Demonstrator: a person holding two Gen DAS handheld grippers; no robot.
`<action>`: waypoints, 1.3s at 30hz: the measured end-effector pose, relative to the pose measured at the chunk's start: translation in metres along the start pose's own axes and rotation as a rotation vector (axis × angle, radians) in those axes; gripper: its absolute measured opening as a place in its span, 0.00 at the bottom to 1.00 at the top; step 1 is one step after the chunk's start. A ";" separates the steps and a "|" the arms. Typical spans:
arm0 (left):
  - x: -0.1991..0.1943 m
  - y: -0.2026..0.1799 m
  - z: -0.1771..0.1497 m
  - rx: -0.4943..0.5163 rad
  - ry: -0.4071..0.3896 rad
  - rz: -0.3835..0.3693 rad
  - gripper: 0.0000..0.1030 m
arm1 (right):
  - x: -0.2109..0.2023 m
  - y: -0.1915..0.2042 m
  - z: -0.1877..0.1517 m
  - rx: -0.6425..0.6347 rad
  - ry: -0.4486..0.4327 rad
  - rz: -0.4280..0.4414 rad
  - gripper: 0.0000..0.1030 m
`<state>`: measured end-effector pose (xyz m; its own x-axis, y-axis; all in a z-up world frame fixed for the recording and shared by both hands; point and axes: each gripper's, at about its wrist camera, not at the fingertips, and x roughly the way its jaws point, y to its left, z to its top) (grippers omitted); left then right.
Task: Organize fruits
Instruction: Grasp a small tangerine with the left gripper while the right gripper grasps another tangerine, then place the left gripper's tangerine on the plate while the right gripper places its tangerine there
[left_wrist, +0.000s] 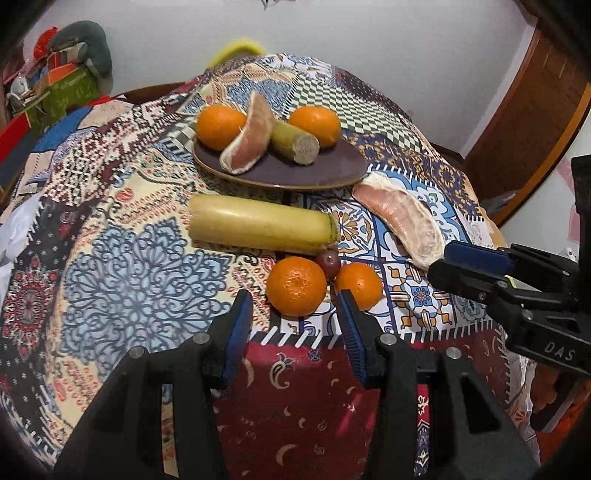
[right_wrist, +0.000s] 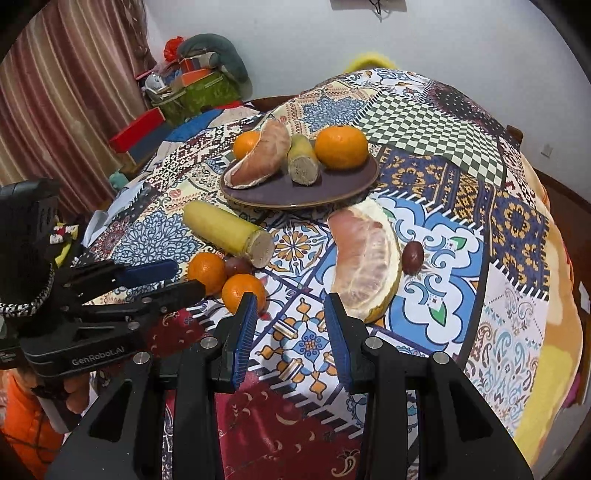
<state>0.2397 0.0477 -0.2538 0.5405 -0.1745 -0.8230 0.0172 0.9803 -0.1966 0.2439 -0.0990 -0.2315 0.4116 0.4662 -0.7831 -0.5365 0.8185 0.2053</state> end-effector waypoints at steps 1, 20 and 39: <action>0.003 0.000 0.001 -0.002 0.006 0.000 0.45 | 0.001 -0.001 -0.001 0.005 0.002 0.000 0.33; -0.005 0.016 -0.006 -0.034 -0.035 0.004 0.35 | 0.024 0.025 0.002 -0.045 0.053 0.052 0.33; -0.021 0.022 -0.003 -0.037 -0.079 0.026 0.35 | 0.041 0.022 0.008 -0.030 0.055 0.073 0.31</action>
<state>0.2264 0.0721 -0.2423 0.6054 -0.1399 -0.7835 -0.0280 0.9801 -0.1966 0.2550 -0.0596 -0.2540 0.3298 0.5048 -0.7978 -0.5857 0.7722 0.2464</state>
